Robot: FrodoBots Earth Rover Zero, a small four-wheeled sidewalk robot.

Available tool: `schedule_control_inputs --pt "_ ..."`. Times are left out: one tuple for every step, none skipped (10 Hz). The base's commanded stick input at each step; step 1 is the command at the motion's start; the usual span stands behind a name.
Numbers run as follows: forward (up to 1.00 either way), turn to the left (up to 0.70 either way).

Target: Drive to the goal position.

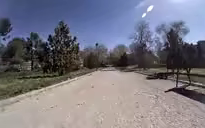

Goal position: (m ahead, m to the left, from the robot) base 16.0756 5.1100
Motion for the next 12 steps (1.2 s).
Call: schedule_control_inputs --pt "1.0 0.0" --pt "1.0 -0.05" --pt "1.0 -0.27" --pt "1.0 -0.4" --pt "1.0 -0.4" --pt "1.0 -0.36" --pt "1.0 -0.18" --pt "1.0 0.0" --pt "1.0 0.0" --pt "1.0 0.0" --pt "1.0 0.0" --pt "1.0 0.0"
